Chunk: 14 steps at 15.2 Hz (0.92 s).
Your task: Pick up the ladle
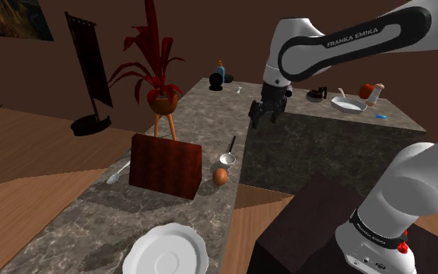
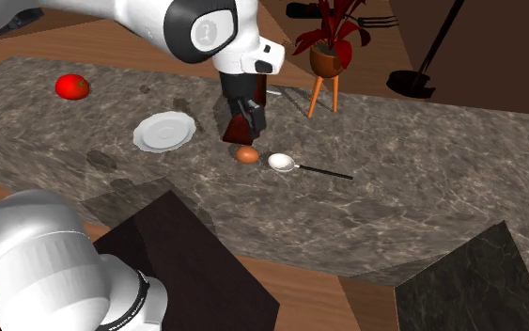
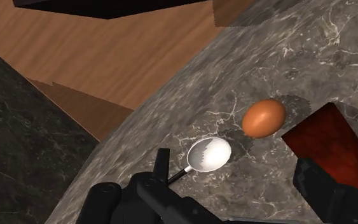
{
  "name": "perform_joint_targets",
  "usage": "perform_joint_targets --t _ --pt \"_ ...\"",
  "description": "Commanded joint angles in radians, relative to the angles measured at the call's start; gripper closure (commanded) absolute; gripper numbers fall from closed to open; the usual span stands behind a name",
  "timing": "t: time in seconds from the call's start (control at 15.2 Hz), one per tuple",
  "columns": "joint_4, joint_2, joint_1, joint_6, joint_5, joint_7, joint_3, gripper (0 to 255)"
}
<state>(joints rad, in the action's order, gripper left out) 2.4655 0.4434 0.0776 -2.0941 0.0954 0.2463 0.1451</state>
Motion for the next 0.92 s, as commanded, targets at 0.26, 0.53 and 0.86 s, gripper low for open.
perform_joint_targets --t 0.26,0.53,0.86 --pt "-0.047 -0.218 0.050 -0.195 -0.029 0.185 0.041 0" --pt "-0.099 -0.372 0.078 -0.306 -0.074 0.320 0.054 0" --pt "-0.191 -0.564 0.090 -0.416 -0.149 0.494 0.038 0"
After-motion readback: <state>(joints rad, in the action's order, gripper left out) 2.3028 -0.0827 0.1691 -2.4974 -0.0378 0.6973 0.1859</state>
